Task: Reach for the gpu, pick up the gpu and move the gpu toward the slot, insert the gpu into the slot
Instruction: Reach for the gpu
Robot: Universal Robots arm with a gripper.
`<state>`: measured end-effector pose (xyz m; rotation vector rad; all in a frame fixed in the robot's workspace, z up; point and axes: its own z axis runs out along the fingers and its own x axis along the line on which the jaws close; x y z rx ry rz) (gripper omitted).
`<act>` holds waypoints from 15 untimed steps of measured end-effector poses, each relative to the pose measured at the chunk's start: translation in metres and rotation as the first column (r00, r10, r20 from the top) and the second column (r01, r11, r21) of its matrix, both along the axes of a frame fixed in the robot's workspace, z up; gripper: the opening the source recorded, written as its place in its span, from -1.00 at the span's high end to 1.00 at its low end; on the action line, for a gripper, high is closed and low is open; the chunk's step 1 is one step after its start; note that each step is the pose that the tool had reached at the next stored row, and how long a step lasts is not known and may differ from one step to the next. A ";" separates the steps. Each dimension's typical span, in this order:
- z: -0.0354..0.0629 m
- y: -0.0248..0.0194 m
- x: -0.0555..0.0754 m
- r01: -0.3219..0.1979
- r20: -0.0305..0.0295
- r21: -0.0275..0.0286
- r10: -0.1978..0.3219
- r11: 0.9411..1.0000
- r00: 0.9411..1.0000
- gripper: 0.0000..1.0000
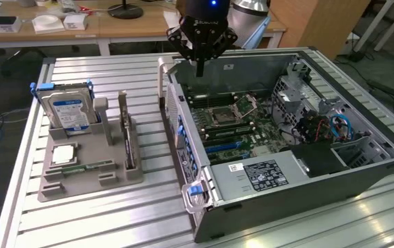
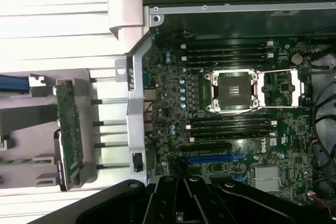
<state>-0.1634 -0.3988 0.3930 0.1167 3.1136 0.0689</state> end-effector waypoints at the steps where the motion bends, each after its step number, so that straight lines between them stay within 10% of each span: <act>1: 0.0000 0.0000 -0.002 0.000 0.000 0.000 0.000 1.000 1.000 0.80; 15: -0.0014 0.0000 -0.031 0.000 -0.002 0.000 0.000 1.000 1.000 0.80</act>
